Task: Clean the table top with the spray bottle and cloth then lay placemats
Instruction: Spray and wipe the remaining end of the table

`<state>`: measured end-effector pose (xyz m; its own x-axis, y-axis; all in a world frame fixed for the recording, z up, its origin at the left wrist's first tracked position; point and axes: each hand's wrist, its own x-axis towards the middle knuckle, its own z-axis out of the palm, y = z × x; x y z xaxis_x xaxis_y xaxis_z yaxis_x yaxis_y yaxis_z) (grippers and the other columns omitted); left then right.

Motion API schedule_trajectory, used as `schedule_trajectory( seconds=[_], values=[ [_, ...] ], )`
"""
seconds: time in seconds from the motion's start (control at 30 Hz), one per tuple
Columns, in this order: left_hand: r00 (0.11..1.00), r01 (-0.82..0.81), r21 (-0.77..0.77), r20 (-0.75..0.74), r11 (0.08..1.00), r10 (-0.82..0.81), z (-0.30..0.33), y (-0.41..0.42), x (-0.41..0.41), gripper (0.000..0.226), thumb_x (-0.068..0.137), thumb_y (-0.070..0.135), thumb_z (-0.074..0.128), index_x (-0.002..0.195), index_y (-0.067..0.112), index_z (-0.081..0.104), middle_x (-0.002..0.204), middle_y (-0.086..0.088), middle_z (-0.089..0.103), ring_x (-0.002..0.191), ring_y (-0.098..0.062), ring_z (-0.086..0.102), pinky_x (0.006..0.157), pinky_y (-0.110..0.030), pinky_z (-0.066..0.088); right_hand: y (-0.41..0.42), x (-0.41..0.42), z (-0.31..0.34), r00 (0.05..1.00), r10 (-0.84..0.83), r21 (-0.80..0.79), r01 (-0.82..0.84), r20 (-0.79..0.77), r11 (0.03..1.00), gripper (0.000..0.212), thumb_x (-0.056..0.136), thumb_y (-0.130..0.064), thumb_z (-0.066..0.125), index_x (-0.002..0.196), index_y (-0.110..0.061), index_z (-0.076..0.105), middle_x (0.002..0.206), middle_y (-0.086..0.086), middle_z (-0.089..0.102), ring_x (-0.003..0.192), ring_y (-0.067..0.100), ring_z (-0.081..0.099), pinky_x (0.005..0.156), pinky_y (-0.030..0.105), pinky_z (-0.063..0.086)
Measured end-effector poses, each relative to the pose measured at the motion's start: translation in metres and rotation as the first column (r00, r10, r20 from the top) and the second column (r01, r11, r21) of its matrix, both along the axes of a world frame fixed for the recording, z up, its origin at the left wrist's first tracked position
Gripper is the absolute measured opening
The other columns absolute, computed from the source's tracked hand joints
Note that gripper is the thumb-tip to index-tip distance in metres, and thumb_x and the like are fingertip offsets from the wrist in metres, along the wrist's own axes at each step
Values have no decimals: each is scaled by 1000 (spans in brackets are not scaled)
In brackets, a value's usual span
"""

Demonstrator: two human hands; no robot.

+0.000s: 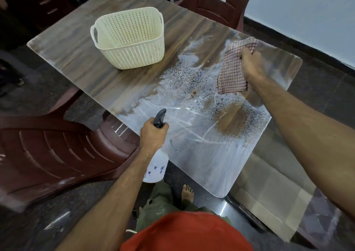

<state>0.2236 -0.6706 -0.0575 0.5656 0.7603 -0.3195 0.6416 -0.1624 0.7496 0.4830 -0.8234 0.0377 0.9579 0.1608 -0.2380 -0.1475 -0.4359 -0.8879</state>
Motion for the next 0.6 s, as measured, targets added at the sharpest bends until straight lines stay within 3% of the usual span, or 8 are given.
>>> schedule_trajectory(
  seconds=[0.17,0.23,0.37,0.5,0.6],
  values=[
    [997,-70,22,-11,997,70,-2,18,-22,23,82,31,68,91,10,62,65,-15,64,63,-37,67,69,-45,57,29,-8,-6,996,85,20,-84,-9,996,29,102,-28,40,76,-20,51,68,-5,47,53,7,42,42,17,34],
    [997,-82,11,-15,997,82,-1,21,-29,26,82,32,68,89,8,59,64,-17,62,59,-36,65,65,-43,56,37,-11,-6,995,103,17,-103,2,995,29,102,-27,40,77,-21,50,68,-6,47,52,6,42,40,15,33],
    [991,-131,-41,-48,991,129,0,19,-45,24,86,25,66,87,2,58,55,-11,58,33,-16,56,55,-30,46,50,-17,-6,987,158,34,-158,2,987,30,104,-25,38,77,-20,49,67,-6,46,50,5,40,38,14,32],
    [986,-147,-91,-97,985,138,-3,17,-61,18,86,21,65,89,3,64,76,-20,70,34,-18,52,60,-39,55,66,-27,-10,981,194,64,-193,-7,979,26,104,-23,37,81,-21,48,71,-6,49,55,5,44,45,17,37],
    [991,-106,-126,-91,986,95,-3,17,-72,18,89,20,64,95,2,62,69,-13,63,30,-14,48,54,-32,48,78,-31,-18,972,234,67,-233,-9,970,29,103,-23,39,77,-20,49,69,-6,48,54,5,43,49,20,37]
  ],
)
